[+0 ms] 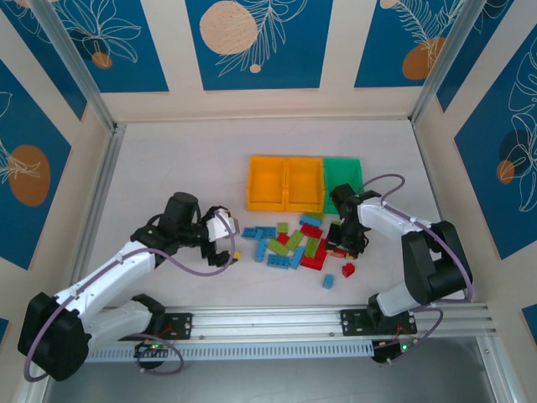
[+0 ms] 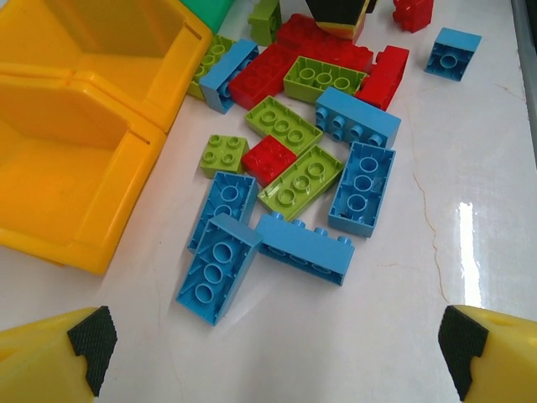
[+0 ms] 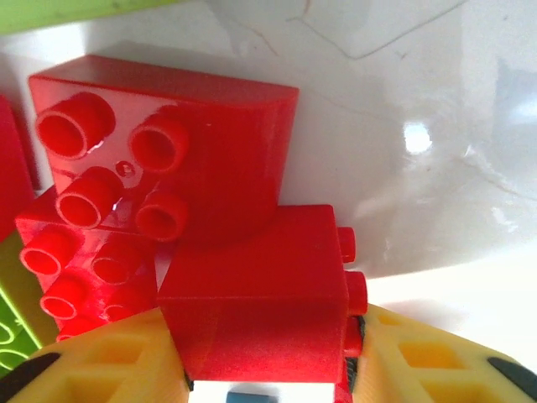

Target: Sort the legos into containers by color

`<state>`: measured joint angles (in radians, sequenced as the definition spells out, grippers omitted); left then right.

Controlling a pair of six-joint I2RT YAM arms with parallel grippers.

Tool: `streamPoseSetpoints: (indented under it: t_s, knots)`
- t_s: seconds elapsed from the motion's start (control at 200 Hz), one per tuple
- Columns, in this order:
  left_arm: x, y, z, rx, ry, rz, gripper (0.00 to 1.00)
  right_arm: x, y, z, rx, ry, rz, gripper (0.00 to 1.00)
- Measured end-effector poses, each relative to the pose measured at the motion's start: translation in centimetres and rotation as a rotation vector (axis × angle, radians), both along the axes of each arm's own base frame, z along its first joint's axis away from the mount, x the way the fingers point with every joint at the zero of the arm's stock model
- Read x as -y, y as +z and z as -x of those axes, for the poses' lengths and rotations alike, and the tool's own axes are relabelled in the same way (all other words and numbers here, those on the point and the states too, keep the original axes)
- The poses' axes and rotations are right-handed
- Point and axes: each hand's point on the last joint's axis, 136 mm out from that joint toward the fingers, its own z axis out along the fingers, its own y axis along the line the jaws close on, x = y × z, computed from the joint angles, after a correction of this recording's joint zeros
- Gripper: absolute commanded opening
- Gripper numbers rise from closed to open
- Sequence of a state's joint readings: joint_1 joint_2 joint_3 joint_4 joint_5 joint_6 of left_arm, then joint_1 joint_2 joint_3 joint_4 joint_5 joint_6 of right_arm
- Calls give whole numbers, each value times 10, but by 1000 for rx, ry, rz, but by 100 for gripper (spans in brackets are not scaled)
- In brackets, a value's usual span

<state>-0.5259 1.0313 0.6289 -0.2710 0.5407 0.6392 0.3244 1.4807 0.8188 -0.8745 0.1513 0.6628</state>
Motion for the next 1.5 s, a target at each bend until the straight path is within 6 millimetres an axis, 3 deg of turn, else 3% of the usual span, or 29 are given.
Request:
streamPoseSetpoints:
  t_s: [0.15,0.28,0.425,0.53,0.63,0.745,0.85,0.93,1.08,1.2,1.28,1.355,1.5]
  knots:
    - [-2,0,-3,12,15,-9,100,9,12,-5,69,-14,43,35]
    - [-2,2,-8,44,32,-7,100,15,53,-19,218,-48,46,34]
    - [-3,5,-14,80,49,0,100,22,116,-70,445,-125,6,33]
    - [-3,9,-19,103,68,3,100,35,138,-121,517,-191,1,33]
    - [-6,14,-25,133,101,5,100,43,129,-174,516,-217,-1,34]
    - [-11,20,-29,176,144,9,100,38,97,-220,455,-216,-25,41]
    - [-15,23,-33,203,176,9,100,31,72,-238,397,-213,-49,53]
    - [-17,23,-36,212,192,2,100,28,68,-242,382,-210,-58,57]
    - [-19,24,-40,224,211,-1,100,28,87,-234,405,-224,-72,60]
    - [-20,20,-43,219,227,-12,100,29,116,-204,447,-260,-98,60]
    - [-21,16,-45,207,240,-24,100,30,128,-165,450,-302,-112,60]
    - [-21,14,-46,203,242,-24,100,28,130,-114,421,-351,-110,60]
    - [-20,16,-48,206,246,-15,100,21,109,-22,281,-407,-97,63]
